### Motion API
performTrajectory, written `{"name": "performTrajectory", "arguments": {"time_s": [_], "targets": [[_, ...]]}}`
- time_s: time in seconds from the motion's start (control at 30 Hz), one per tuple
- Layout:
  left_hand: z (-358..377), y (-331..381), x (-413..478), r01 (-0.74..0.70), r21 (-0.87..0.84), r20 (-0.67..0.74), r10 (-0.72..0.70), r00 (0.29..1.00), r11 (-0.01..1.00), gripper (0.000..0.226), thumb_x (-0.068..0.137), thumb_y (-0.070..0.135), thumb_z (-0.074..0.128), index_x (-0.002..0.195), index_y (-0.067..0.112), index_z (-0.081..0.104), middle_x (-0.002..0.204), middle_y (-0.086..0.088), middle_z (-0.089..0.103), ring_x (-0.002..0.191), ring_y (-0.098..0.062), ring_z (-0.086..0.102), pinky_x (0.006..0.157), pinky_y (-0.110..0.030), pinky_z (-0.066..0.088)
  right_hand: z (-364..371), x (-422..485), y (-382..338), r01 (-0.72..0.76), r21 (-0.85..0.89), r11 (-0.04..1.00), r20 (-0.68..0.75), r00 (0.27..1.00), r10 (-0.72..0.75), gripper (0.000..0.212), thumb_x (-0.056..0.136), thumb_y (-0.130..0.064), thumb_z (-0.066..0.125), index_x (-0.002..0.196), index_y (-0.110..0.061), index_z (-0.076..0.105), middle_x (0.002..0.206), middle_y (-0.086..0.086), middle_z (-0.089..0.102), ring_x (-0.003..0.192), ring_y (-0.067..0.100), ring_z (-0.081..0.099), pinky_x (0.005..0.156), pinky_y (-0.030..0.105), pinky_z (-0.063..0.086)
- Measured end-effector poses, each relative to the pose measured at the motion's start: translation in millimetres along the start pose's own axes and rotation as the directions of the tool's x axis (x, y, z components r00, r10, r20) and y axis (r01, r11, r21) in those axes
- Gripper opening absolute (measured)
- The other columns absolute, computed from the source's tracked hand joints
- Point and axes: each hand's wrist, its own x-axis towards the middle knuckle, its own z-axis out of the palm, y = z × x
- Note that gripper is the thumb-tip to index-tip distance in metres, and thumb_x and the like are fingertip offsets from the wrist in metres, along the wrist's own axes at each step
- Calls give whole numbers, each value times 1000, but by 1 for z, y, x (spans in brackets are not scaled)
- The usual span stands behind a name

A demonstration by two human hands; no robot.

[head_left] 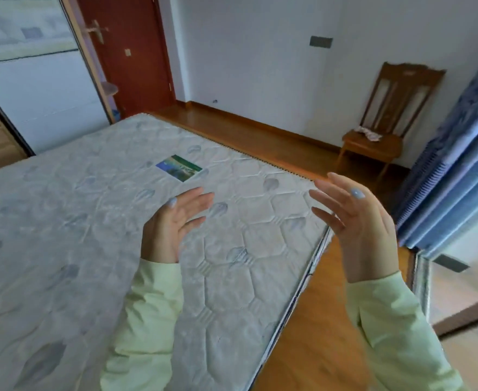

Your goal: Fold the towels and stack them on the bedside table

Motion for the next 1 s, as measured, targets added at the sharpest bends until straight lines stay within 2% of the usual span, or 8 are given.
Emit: {"name": "performTrajectory", "arguments": {"time_s": [0.17,0.27,0.33,0.43,0.53,0.67,0.77,1.0], "targets": [[81,-25,39,19,-19,123,-17,992,1000,45,63,50,46,92,21,63,82,11,75,85,-2,69,80,-26,49,-69,36,-17,51,-41,998,-90,994,-55,28,89,-33,43,103,-21,64,102,0,72,100,19,67,83,29,55],[132,-39,63,18,-26,182,-13,983,999,53,55,57,50,92,21,63,82,12,75,85,-2,69,77,-23,51,-113,60,-25,69,-97,993,-135,987,-82,26,90,-36,45,102,-22,64,101,-1,73,101,20,67,87,35,54],[170,-52,79,35,-35,227,-27,973,999,56,52,59,57,92,21,64,83,11,75,86,-3,69,77,-24,52,-145,74,-32,79,-130,988,-176,979,-102,32,84,-48,54,101,-25,65,102,-1,73,102,21,66,89,37,54],[196,-64,91,40,-39,253,-29,967,998,54,56,57,46,93,21,63,84,11,75,88,-4,69,79,-24,51,-166,83,-37,73,-161,984,-212,972,-106,52,65,-66,65,101,-28,66,103,-3,72,103,19,66,89,34,54],[236,-81,112,64,-23,300,-54,952,998,53,58,56,45,93,21,63,83,11,75,88,-4,69,75,-19,53,-197,102,-41,50,-158,986,-304,948,-97,32,77,-44,56,101,-24,65,101,-2,72,102,20,67,91,38,54],[285,-101,145,68,-10,331,-61,942,998,39,76,44,35,92,23,64,83,12,75,88,-5,69,82,-29,49,-229,133,-42,37,-148,988,-359,929,-89,33,77,-43,56,101,-22,64,105,4,70,103,22,66,86,33,55],[316,-115,178,54,-5,361,-49,931,999,42,79,43,30,93,24,65,86,12,75,90,-6,68,84,-31,49,-251,169,-34,34,-159,987,-398,912,-96,31,78,-31,45,102,-20,62,107,6,68,103,23,66,88,35,55],[400,-136,281,43,36,465,-55,884,998,40,79,41,30,93,26,65,86,12,75,89,-6,68,80,-28,52,-289,273,-24,86,-142,986,-438,888,-141,31,80,-31,44,102,-20,63,99,-1,72,100,21,67,85,32,56]]}}
